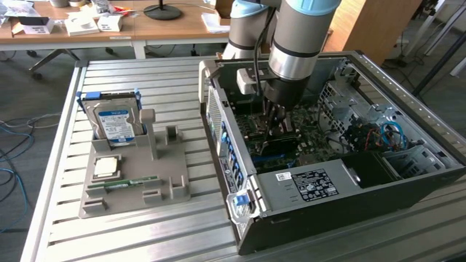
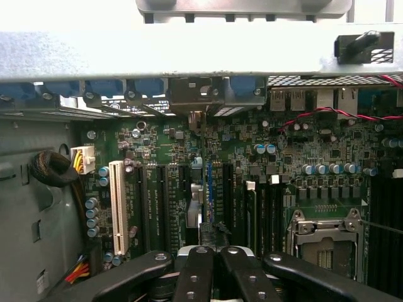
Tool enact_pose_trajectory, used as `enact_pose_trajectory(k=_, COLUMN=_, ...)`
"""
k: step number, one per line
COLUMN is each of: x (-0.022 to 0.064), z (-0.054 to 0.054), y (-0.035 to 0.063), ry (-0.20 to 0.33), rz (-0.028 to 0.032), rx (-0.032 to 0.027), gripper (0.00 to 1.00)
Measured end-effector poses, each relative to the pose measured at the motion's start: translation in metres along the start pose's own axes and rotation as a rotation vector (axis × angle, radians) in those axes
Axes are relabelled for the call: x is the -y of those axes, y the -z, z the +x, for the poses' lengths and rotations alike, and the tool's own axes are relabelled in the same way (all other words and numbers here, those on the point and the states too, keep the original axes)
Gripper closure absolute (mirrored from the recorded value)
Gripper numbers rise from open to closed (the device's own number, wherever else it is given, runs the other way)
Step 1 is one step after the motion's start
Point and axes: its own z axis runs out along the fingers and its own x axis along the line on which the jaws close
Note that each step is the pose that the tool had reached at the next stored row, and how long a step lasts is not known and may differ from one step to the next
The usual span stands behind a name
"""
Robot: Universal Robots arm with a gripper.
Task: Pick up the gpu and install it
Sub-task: 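Press down on the gpu until it lock into place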
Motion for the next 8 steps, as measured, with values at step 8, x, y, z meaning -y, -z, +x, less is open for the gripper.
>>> enact_pose_trajectory(k=8, x=0.0000, z=0.0000, y=-0.0014, ry=0.000, rz=0.0000, rx=0.0000, gripper=0.89)
